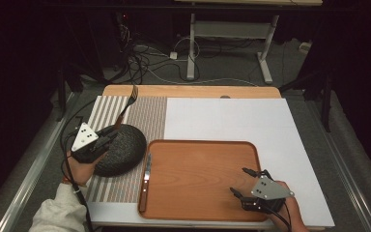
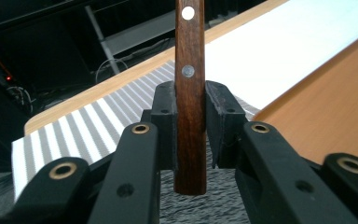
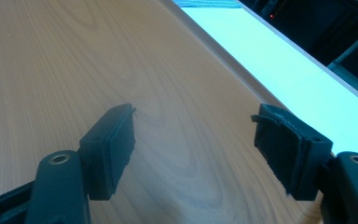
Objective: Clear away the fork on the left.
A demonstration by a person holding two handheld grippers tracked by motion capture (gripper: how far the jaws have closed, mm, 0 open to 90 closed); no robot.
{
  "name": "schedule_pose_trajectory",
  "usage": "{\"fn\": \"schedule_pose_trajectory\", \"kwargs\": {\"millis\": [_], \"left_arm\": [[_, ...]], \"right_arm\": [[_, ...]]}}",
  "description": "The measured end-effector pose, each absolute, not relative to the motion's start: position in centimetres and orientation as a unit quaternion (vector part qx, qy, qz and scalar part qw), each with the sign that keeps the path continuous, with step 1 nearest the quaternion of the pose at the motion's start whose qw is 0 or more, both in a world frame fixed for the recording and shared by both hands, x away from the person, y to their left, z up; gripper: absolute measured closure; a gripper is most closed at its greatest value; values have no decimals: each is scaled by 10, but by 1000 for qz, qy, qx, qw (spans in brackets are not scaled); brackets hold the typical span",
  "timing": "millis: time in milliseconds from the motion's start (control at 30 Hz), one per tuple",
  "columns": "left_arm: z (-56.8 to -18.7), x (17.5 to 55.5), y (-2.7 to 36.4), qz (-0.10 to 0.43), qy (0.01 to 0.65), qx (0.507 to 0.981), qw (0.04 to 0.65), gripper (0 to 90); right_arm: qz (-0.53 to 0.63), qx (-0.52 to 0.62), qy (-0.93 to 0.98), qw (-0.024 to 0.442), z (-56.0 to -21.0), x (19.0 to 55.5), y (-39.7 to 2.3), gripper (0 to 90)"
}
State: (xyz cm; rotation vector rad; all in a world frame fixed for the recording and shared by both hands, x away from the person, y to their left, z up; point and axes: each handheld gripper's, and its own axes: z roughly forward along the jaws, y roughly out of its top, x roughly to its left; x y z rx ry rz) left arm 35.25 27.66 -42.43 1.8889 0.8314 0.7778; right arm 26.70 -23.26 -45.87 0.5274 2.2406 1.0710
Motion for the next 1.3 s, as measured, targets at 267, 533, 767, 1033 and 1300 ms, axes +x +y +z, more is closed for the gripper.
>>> {"fn": "schedule_pose_trajectory", "kwargs": {"millis": [267, 533, 767, 1033, 1300], "left_arm": [[-421, 347, 258, 327, 309, 768, 456, 733], [-420, 339, 240, 307, 287, 782, 461, 733], [-420, 329, 224, 294, 260, 797, 460, 733], [-427, 314, 205, 283, 236, 808, 459, 733], [-433, 298, 184, 252, 207, 822, 467, 733]], "right_arm": [[403, 194, 845, 294, -459, 266, -231, 291], [404, 195, 843, 296, -459, 266, -233, 291], [404, 195, 844, 296, -459, 266, -232, 291], [404, 195, 843, 295, -459, 266, -233, 291], [405, 195, 842, 298, -458, 265, -233, 291]]}}
